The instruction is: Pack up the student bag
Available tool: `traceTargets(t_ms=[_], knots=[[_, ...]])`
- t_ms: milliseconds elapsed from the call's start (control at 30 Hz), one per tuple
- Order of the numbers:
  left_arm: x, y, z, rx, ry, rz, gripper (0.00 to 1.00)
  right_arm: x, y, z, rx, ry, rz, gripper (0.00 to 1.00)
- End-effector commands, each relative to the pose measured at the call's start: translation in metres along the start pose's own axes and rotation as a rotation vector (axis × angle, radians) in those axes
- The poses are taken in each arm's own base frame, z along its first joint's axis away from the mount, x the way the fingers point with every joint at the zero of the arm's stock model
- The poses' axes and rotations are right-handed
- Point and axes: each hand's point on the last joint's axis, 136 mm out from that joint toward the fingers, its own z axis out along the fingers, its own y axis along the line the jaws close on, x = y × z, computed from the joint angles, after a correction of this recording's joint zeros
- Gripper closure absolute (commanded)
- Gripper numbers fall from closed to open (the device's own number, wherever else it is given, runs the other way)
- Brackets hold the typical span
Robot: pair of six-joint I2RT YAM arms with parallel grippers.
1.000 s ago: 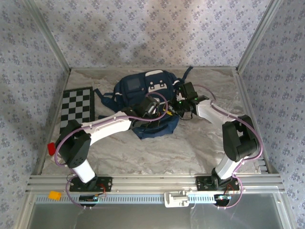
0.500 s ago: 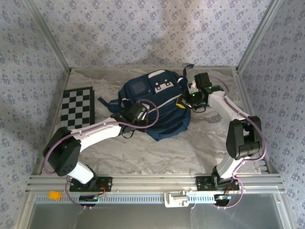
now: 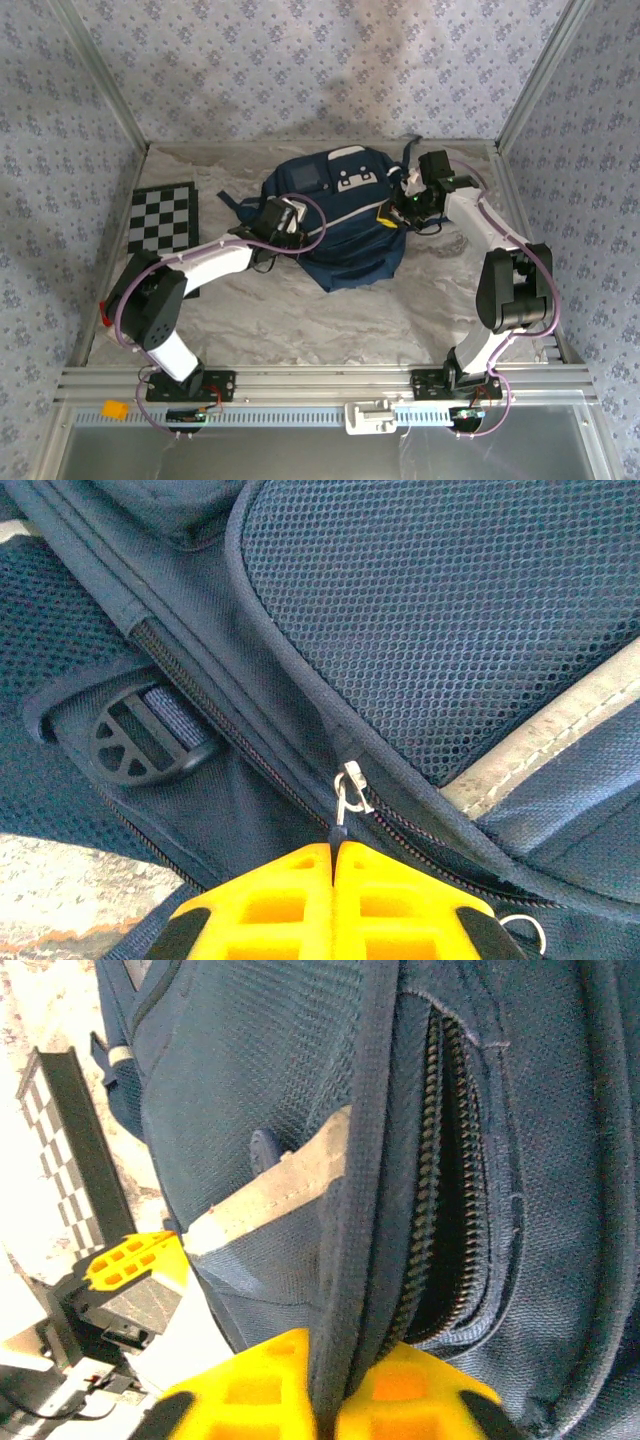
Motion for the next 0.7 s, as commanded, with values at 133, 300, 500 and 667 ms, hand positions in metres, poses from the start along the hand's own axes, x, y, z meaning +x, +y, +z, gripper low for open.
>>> traceTargets(t_ms=[133, 300, 500, 667], knots=[[0.015, -0.012, -0.025, 0.035, 0.071, -0.082, 0.68, 0.012, -0.053, -0.029, 0.262, -0.194, 0.016, 0.43], [0.014, -0.034, -0.051, 0.11, 0.066, -0.242, 0.44, 0.043, -0.125, -0.066, 0.517, -0.336, 0.221, 0.23], [0.008, -0.088, -0.067, 0.163, 0.064, -0.302, 0.3, 0.075, -0.202, -0.129, 0.833, -0.442, 0.408, 0.07], [-0.005, -0.126, -0.065, 0.236, 0.05, -0.355, 0.24, 0.086, -0.245, -0.168, 0.922, -0.509, 0.559, 0.0]])
